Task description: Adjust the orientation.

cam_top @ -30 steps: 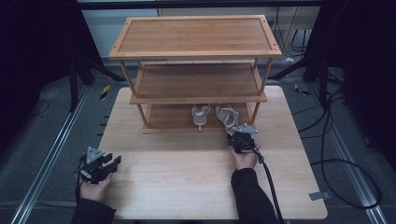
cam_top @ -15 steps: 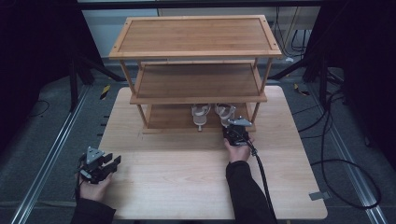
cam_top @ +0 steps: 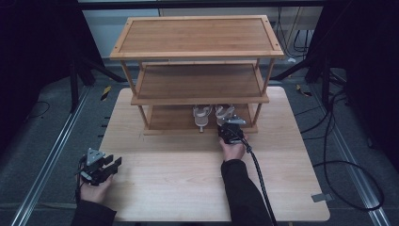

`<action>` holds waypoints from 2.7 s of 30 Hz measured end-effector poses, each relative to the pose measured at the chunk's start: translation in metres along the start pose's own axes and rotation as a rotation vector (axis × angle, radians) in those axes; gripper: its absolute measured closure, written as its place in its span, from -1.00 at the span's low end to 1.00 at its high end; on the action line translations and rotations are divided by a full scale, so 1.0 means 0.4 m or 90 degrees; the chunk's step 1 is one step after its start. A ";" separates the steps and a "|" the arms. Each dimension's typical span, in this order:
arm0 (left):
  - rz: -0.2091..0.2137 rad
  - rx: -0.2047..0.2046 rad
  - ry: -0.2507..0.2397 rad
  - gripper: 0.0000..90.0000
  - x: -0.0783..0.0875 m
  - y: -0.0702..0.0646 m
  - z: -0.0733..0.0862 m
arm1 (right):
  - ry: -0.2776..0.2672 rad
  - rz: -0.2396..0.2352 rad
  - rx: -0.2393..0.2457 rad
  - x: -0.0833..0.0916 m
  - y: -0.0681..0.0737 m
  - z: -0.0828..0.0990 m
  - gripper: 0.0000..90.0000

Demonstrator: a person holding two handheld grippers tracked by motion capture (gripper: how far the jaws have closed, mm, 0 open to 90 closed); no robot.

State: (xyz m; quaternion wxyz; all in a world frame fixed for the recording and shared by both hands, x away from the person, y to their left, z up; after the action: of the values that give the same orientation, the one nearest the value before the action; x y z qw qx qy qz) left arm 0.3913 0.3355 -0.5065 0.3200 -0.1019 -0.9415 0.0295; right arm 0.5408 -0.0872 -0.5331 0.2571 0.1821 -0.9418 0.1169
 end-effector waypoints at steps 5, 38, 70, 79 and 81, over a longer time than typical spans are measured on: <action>0.000 -0.001 0.000 0.30 -0.001 -0.001 0.000 | -0.036 0.031 0.004 0.024 -0.005 -0.025 -0.30; 0.000 -0.002 0.002 0.30 -0.001 -0.002 0.001 | -0.010 0.044 -0.050 0.011 -0.038 -0.045 -0.57; 0.001 0.000 0.004 0.31 -0.004 0.000 0.002 | -0.042 0.017 -0.067 -0.004 -0.032 -0.044 -0.17; 0.001 -0.003 0.006 0.31 -0.005 -0.003 0.002 | -0.019 -0.022 0.013 0.041 -0.029 -0.007 0.36; 0.002 -0.004 0.006 0.31 -0.005 -0.003 0.002 | -0.019 -0.023 0.018 0.040 -0.030 -0.003 0.47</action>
State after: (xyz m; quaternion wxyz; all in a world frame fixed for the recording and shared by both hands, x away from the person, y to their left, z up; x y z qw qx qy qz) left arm 0.3921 0.3338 -0.5084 0.3241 -0.1042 -0.9399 0.0267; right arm 0.5336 -0.1021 -0.5221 0.2425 0.2047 -0.9403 0.1231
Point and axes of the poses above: each handheld gripper's, and its own axes: x roughly backward along the jaws, z roughly out of its underside, y roughly to its left, the point moved 5 cm from there along -x, roughly forward along the jaws, and after that the axes turned 10 degrees about x, right-handed, at the moved point
